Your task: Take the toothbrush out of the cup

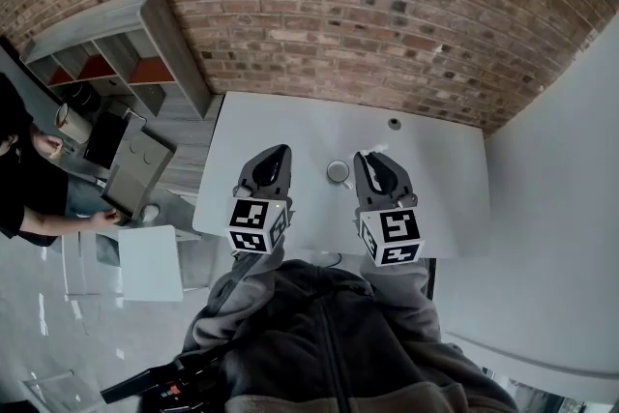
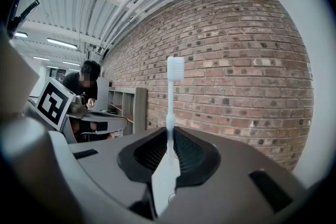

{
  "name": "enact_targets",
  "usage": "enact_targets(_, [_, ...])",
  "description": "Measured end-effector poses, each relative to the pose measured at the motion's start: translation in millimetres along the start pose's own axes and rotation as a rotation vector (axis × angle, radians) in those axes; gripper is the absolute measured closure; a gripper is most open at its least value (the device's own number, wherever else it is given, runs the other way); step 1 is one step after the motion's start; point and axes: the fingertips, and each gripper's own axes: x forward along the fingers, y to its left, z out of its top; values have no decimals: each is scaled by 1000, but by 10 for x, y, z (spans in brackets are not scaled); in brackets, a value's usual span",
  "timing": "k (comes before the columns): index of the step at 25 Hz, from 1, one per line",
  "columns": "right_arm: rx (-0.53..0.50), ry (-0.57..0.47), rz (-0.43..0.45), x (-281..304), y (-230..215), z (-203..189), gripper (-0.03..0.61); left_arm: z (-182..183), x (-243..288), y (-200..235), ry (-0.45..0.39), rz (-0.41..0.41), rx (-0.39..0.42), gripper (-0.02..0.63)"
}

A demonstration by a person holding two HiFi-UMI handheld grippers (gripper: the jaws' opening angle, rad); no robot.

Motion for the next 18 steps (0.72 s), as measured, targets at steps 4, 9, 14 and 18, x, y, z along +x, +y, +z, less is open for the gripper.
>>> enact_targets(4, [-1, 3, -6, 27, 19, 5, 536, -1, 14, 32, 1, -8, -2, 611])
enact_targets(9, [-3, 5, -14, 38, 71, 2, 536, -23, 6, 60, 4, -19, -7, 611])
enact_targets(14, [-5, 8, -22, 44, 126, 8, 535, -45, -16, 111, 7, -27, -15, 611])
enact_targets(18, [-6, 8, -28, 48, 188, 2, 535, -67, -54, 174, 7, -29, -21, 611])
